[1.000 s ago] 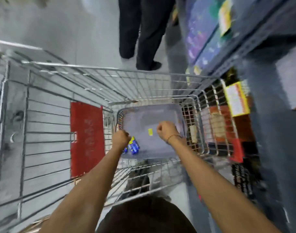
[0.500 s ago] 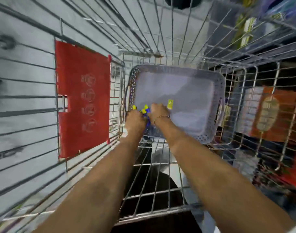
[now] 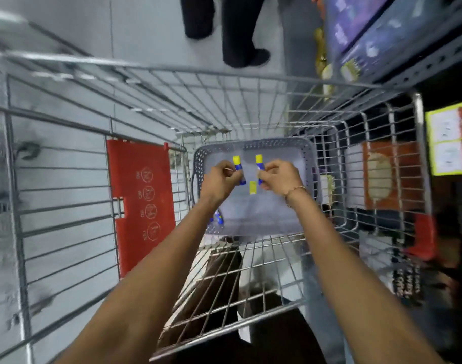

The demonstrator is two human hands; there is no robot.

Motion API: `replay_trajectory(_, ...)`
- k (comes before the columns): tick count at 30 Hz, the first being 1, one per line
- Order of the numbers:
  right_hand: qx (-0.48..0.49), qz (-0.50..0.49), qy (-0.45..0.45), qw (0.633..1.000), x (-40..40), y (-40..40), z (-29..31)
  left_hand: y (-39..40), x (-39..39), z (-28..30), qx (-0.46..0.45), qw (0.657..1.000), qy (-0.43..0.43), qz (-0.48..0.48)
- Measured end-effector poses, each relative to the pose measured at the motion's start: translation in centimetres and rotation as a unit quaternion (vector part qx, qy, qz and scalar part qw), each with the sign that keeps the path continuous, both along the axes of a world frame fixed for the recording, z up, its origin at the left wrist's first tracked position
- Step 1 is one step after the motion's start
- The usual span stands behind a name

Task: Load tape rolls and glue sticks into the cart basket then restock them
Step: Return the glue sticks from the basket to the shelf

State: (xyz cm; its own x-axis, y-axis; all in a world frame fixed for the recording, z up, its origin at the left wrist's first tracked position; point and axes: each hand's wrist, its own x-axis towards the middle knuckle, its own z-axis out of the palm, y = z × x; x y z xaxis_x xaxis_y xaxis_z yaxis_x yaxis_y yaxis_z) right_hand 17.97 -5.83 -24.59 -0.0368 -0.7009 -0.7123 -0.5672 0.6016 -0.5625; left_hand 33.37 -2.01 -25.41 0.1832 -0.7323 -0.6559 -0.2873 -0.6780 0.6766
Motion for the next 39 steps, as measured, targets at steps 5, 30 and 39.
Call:
replay_trajectory(5, -0.151, -0.155, -0.084, 0.973, -6.6, 2.8, 9.8, -2.0, -4.9, 8.9, -0.153, 0.980, 0.095, -0.080)
replay_trajectory(30, -0.394, -0.715, 0.199, 0.542, -39.5, 64.8, 24.3, 43.3, -53.3, 25.0, -0.286, 0.657, 0.232, -0.658)
replay_trajectory(39, -0.335, -0.737, 0.244, 0.534, -47.3, 67.1, 20.7, 49.2, -60.0, 21.9, -0.361, 0.620, 0.163, -0.677)
